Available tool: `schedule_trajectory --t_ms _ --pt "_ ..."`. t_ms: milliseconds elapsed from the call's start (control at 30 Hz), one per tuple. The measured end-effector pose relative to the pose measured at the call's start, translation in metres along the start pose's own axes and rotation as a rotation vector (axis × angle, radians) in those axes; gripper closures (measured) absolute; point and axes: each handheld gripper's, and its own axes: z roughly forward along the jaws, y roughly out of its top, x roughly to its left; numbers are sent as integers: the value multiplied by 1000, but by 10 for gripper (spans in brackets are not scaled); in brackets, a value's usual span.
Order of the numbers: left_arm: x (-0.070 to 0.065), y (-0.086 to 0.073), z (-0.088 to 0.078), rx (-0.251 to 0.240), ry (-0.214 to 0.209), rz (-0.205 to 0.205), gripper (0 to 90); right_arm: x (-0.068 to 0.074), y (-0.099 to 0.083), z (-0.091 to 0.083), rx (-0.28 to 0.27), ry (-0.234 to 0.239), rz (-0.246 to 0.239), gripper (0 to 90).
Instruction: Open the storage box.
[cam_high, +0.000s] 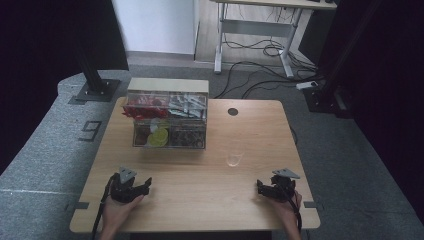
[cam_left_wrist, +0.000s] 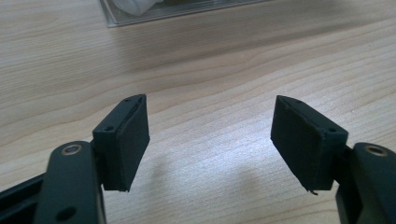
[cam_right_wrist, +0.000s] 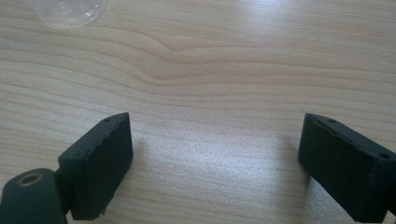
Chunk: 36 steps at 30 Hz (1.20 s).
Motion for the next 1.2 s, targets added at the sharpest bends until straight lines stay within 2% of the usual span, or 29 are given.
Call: schedule_trajectory --t_ms 267,333,367,400,500,767,933,1200 --pt "6 0 -4 -14 3 -18 352 0 0 0 0 0 1 109" --pt "6 0 -6 -18 4 -24 465 0 0 0 0 -1 1 110" --pt "7 0 -7 -21 -2 -29 465 0 0 0 -1 -1 0 112" --pt "8 0 -8 -25 -12 -39 550 0 -1 -1 -1 -1 1 116" --pt "12 0 -12 -33 -33 -59 664 0 -1 -1 -3 -2 1 119" --pt "13 7 -13 -49 -57 -49 854 0 -1 -1 -3 -1 1 122" --pt "12 13 -12 -60 -57 -38 900 0 -1 -1 -5 0 -1 128" --pt "15 23 -7 -64 -71 -41 900 0 -1 -1 -6 0 0 134"
